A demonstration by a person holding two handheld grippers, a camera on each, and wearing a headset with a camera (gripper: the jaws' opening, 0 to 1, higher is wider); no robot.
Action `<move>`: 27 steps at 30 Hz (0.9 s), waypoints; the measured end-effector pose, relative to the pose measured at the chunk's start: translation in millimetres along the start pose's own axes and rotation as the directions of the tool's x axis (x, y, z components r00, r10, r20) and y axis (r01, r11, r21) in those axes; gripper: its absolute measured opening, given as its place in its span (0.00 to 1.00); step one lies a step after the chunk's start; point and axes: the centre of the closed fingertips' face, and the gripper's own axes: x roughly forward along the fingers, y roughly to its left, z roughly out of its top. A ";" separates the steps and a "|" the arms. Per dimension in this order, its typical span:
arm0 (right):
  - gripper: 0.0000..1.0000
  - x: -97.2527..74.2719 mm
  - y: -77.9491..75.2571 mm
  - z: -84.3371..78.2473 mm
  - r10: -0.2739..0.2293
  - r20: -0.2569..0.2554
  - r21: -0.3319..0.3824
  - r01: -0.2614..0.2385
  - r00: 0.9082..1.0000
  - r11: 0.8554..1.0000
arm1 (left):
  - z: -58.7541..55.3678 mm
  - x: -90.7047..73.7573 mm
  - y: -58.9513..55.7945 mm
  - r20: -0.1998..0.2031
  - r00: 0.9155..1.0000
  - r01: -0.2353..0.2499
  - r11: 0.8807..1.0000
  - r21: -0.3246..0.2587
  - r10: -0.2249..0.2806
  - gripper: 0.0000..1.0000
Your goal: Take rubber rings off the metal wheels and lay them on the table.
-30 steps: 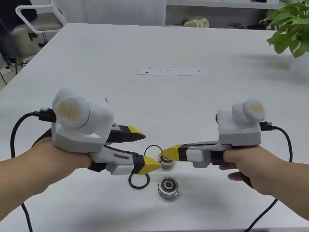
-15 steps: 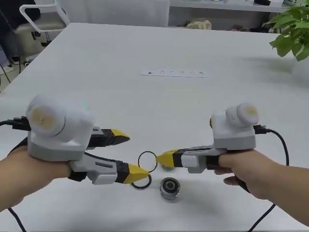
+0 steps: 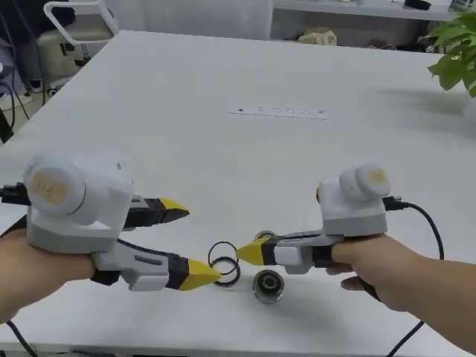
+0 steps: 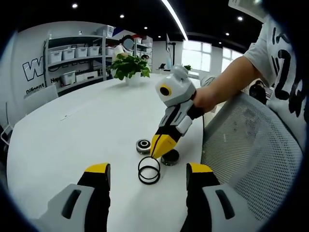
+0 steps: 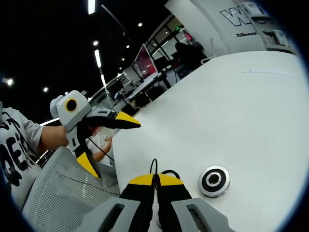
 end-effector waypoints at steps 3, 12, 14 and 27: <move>0.00 2.0 -1.4 -3.2 -0.002 -0.013 0.000 0.002 1.000 1.000 | -0.2 -2.7 0.1 0.005 1.000 -0.005 1.000 -0.003 0.005 0.63; 0.00 6.7 -6.9 -9.4 -0.008 -0.037 0.020 0.009 0.999 1.000 | -5.6 -6.3 -2.3 -0.003 1.000 -0.009 1.000 -0.006 0.009 0.65; 0.00 7.6 -6.8 -10.7 -0.008 -0.042 0.022 0.009 0.999 1.000 | -6.4 -7.1 -1.8 -0.003 1.000 -0.012 1.000 -0.009 0.012 0.64; 0.00 9.0 -16.1 -17.2 -0.035 -0.062 0.040 0.038 0.997 0.998 | -12.3 -8.9 0.2 -0.020 1.000 -0.017 1.000 -0.015 0.016 0.64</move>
